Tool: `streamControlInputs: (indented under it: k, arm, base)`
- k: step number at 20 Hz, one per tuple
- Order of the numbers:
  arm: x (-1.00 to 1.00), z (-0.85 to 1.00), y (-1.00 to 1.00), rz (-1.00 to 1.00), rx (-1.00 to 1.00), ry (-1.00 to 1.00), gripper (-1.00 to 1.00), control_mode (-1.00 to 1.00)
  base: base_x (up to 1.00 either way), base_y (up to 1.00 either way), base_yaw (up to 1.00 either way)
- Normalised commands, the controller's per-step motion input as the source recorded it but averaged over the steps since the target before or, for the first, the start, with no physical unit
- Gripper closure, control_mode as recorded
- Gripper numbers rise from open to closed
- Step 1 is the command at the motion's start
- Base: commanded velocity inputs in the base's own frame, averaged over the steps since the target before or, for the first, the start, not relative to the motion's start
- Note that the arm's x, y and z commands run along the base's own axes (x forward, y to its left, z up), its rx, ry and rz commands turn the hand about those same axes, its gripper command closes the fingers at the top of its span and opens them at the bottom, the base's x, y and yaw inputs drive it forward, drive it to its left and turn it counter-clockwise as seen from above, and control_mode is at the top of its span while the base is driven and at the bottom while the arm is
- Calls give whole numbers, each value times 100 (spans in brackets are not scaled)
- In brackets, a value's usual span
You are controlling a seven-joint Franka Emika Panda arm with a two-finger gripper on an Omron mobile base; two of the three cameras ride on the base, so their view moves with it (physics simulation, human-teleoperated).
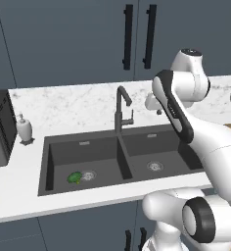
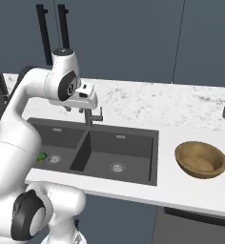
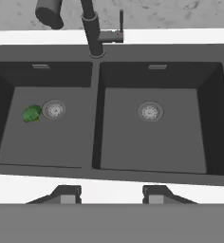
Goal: Pick the broccoli from the sink and place it in the bowl. Then pick the bowl and place it in the microwave. Then close the microwave door and press the start button.
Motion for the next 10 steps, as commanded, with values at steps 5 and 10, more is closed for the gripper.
streamControlInputs:
  k: [5,10]
  arm:
    - [-19,0,2,0,0,-4,-100,-100]
    - [-56,-7,45,0,7,0,-100,-100]
  base:
    - [0,0,0]
    - [0,0,0]
